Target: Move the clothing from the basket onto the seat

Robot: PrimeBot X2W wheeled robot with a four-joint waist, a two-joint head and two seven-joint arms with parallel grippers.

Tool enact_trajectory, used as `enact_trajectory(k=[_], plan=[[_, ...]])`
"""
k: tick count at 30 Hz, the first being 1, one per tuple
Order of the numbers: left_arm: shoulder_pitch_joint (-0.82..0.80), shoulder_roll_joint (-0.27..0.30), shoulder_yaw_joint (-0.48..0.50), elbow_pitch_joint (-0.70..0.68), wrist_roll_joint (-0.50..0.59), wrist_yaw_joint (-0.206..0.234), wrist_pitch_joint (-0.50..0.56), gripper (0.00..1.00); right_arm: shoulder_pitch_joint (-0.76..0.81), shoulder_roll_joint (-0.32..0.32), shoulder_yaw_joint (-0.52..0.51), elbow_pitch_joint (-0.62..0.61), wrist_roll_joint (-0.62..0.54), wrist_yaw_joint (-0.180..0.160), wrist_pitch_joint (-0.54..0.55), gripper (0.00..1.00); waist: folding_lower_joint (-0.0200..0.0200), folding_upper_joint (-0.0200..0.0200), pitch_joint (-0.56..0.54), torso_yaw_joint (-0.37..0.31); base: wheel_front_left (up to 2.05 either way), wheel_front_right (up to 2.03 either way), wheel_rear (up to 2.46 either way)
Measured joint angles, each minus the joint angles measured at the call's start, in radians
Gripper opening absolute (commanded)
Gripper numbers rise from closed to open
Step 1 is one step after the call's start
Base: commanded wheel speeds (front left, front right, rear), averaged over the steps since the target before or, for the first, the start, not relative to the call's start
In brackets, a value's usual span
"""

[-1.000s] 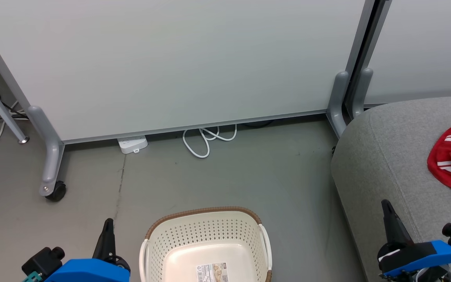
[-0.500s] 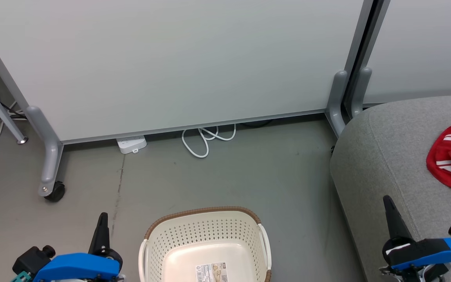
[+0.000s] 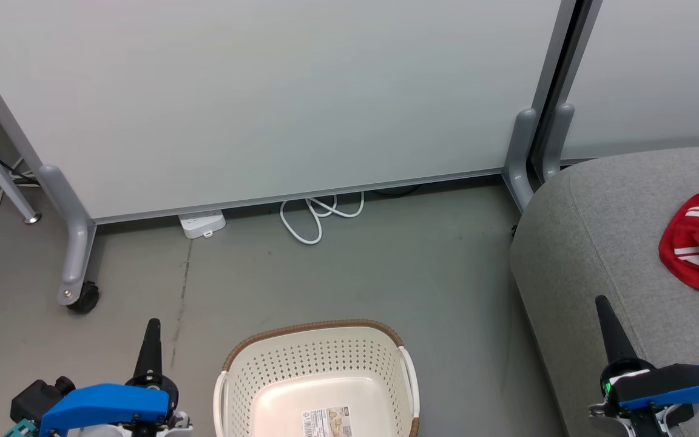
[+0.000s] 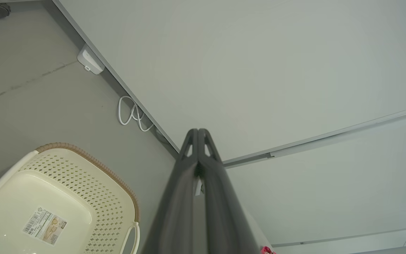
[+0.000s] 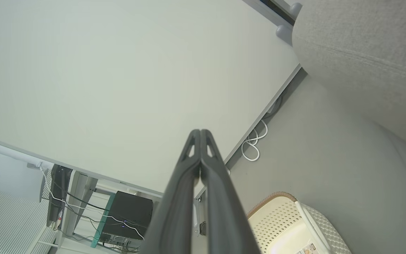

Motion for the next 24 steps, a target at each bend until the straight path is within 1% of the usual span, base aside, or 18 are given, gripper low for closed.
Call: enact_trajectory(k=[24], plan=[[-0.02, -0.008, 0.042, -0.041, -0.19, 0.0, 0.057, 0.0, -0.013, 0.0, -0.003, -0.011, 0.239, 0.0, 0.035, 0.0, 0.0, 0.0, 0.002, -0.006, 0.0, 0.0, 0.0]])
